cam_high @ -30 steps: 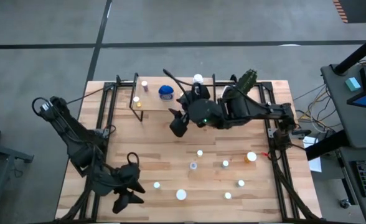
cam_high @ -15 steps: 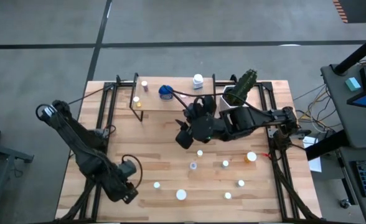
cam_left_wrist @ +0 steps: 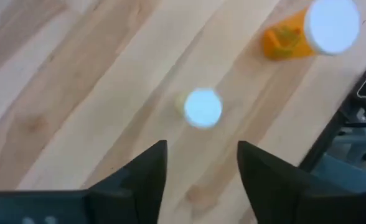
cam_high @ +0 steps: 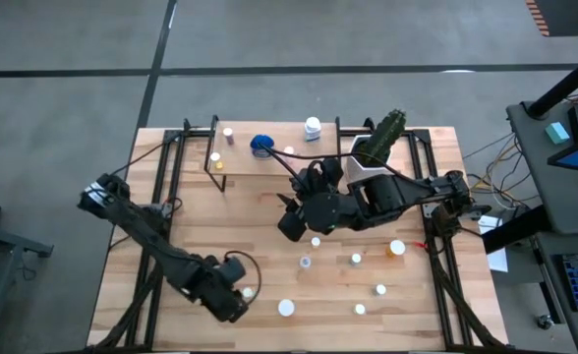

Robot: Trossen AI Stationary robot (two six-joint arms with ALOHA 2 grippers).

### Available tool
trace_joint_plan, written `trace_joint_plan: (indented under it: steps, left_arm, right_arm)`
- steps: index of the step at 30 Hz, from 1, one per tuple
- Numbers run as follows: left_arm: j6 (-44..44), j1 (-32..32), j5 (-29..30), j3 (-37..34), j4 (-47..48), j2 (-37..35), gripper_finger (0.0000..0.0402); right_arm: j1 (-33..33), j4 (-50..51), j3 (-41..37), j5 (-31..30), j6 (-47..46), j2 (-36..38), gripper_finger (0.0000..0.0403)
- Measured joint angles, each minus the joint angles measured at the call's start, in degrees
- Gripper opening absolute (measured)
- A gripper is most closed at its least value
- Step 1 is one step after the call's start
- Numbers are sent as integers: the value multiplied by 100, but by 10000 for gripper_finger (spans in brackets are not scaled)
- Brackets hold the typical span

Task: Pick and place medicine bottles onto shelf by color
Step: Put the yellow pill bottle on the shelf

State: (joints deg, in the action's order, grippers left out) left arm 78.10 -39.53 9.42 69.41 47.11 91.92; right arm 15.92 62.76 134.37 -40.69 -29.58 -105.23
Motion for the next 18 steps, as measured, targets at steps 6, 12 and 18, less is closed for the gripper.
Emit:
trace_joint_plan:
  steps: [6,12,18]
  left_arm:
    - [-499,207,20,-11,-241,155,220]
    - [-496,229,174,-138,-322,155,224]
    - [-192,229,305,-310,-346,178,224]
  right_arm:
    - [-2,2,-23,0,0,-2,201]
    - [-4,7,-87,0,1,-4,201]
    - [-4,11,-191,0,-3,-9,201]
